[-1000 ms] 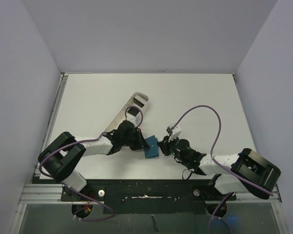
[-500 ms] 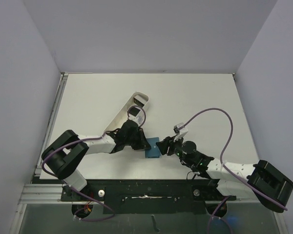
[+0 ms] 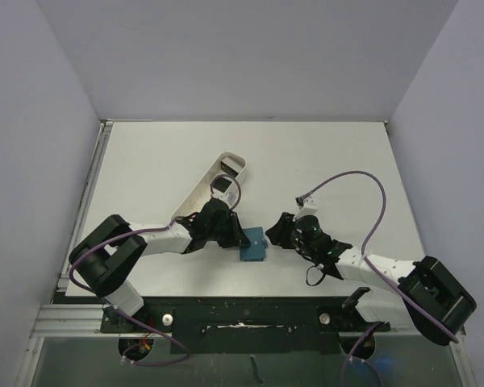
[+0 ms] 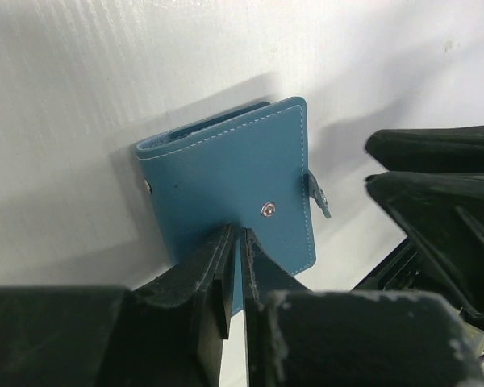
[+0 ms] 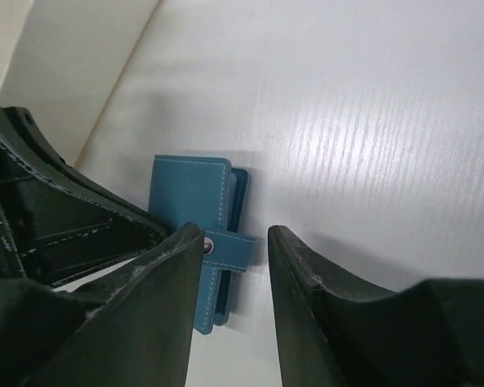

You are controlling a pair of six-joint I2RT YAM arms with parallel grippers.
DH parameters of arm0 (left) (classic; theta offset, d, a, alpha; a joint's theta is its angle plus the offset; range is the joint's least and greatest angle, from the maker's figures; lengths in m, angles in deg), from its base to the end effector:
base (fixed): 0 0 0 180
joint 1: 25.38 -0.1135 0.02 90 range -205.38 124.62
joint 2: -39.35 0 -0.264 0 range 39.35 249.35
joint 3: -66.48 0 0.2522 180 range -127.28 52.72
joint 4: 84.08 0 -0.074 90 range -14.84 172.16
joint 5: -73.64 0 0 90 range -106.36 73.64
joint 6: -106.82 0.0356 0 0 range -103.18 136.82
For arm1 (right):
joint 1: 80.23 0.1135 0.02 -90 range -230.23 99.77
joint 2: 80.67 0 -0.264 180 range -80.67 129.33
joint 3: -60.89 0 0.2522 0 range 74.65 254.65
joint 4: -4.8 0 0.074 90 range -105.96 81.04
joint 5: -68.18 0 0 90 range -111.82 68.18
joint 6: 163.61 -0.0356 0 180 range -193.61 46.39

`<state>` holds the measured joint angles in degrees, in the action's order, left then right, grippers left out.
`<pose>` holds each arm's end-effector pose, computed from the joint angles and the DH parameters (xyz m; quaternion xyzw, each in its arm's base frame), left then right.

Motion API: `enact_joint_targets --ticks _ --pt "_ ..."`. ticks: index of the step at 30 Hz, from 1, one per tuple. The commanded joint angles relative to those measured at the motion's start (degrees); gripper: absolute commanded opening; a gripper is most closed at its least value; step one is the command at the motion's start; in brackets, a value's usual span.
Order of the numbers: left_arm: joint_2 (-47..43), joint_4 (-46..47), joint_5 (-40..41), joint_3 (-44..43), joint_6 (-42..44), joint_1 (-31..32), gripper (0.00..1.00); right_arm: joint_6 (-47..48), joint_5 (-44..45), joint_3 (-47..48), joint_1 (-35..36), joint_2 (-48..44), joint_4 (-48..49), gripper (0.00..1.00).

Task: Put the credit cards into the card holder
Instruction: Close the card holder at the center of the board.

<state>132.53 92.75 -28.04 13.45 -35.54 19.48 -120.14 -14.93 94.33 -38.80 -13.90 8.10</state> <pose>0.2123 -0.2214 0.1398 -0.0195 0.9141 -0.3575 0.1905 0.1687 0.1432 0.1628 0.0685 0.8624 0.3090 0.3951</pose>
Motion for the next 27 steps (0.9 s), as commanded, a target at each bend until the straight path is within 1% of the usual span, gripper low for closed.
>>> enact_joint_targets --ticks 1,5,11,14,17,19,22,27 --pt "-0.64 0.49 2.18 -0.28 -0.04 0.31 0.1 -3.68 -8.17 1.76 -1.18 3.5 4.03 0.38" --pt "-0.44 0.57 2.23 -0.15 -0.11 0.31 0.1 -3.93 -10.74 3.24 -1.13 7.3 5.36 0.37" --pt "-0.02 1.0 1.97 0.18 -0.51 0.31 0.1 -3.84 -13.0 4.84 -0.49 10.54 5.85 0.33" --pt "-0.15 1.1 1.9 0.17 -0.66 0.31 0.1 -3.84 -12.83 5.52 -0.39 10.05 3.81 0.33" --pt "-0.2 0.82 2.17 0.22 -0.79 0.31 0.1 -3.45 -11.48 6.75 -0.43 7.85 -0.87 0.39" --pt "-0.11 0.75 2.22 0.32 -0.96 0.31 0.1 -3.44 -10.85 7.18 -0.38 6.33 -2.88 0.4" --pt "0.0 0.68 2.24 0.42 -1.08 0.31 0.1 -4.04 -11.16 7.06 -0.43 4.05 -3.12 0.4" --pt "0.2 0.57 2.32 0.43 -1.17 0.29 0.1 -5.64 -13.13 6.74 -0.38 4.22 -1.16 0.37"
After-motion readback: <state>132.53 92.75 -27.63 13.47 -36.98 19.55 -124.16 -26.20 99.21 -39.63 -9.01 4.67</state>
